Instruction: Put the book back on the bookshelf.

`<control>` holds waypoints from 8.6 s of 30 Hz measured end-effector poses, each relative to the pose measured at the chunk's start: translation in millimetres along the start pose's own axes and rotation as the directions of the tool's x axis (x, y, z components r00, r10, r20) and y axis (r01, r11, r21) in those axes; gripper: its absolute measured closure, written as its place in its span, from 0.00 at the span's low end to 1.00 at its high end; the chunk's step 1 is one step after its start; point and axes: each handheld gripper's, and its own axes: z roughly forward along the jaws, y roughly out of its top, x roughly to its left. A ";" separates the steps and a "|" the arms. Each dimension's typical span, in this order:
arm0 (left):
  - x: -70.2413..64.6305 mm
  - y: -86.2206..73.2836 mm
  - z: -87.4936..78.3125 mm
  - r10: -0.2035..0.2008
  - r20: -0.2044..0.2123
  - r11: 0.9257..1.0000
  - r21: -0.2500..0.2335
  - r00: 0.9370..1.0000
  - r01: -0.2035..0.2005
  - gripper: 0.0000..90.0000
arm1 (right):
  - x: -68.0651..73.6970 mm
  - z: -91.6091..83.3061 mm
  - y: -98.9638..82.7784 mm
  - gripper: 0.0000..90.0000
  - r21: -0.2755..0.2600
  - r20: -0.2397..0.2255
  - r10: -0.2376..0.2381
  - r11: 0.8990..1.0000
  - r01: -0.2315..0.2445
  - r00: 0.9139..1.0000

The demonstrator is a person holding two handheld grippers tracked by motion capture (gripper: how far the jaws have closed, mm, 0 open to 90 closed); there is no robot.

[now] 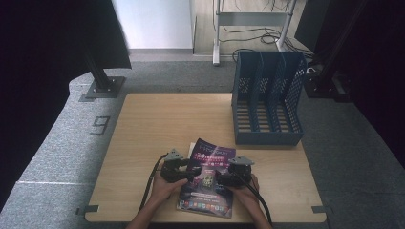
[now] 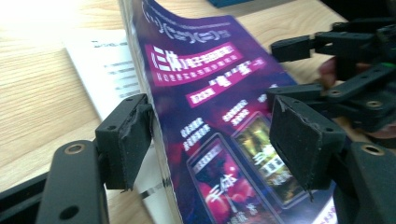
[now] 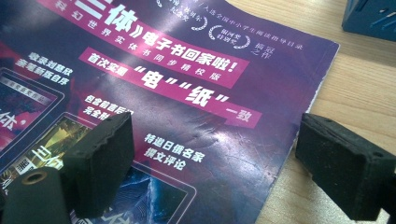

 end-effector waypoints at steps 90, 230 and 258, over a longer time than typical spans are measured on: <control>-9.3 12.7 33.2 0.182 -0.104 0.981 0.085 0.978 -0.173 0.86 | 0.0 -0.2 -0.1 0.13 0.000 0.000 0.002 1.000 -0.002 1.000; -2.2 3.3 11.9 0.198 -0.045 0.976 -0.081 0.979 -0.201 0.97 | -26.1 7.8 25.5 0.36 0.008 -0.196 0.105 0.994 -0.106 0.975; -1.5 2.8 11.8 0.188 -0.044 0.979 -0.077 0.981 -0.191 0.97 | -34.4 13.9 28.5 0.66 0.005 -0.205 0.112 0.993 -0.114 0.972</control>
